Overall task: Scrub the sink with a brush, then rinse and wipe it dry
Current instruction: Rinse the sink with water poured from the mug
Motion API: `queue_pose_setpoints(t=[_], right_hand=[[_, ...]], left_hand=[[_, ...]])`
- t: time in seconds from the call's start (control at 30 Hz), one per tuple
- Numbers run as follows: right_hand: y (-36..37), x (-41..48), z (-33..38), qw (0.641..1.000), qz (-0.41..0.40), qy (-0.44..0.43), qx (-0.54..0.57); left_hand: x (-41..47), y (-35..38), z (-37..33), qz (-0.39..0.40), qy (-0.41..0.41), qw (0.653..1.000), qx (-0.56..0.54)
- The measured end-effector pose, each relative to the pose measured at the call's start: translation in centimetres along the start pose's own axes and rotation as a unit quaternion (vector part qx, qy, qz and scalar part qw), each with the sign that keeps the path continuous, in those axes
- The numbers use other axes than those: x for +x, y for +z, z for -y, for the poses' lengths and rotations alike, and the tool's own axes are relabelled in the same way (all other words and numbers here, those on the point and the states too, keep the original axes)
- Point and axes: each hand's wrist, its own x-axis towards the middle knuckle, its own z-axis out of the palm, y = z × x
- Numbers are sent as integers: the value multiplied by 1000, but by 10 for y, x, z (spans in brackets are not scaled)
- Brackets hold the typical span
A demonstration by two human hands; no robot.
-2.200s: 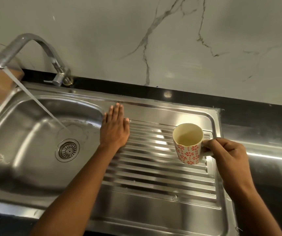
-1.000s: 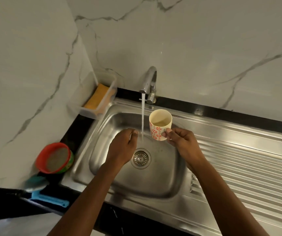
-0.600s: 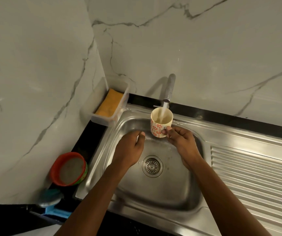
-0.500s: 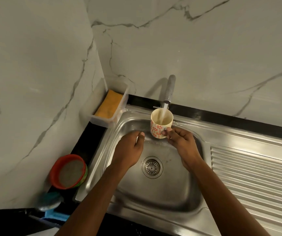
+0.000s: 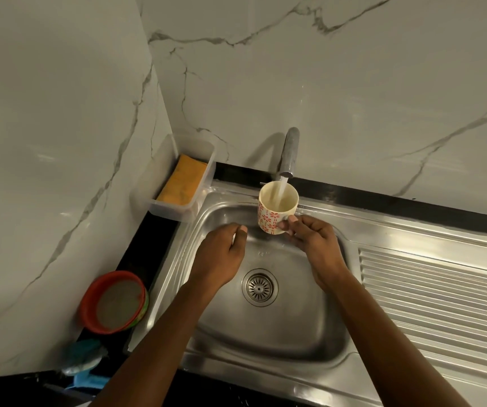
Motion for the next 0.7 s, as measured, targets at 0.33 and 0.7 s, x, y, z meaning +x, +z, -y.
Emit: queue_pose_setpoints(t=[0.33,0.7], right_hand=[[-1,3,3,1000,0,12,19],[-1,0,4,999,3,12,32]], left_hand=[[6,0,-3,4,5,1000,-1],[12,-1,-5,5,13,1000,-4]])
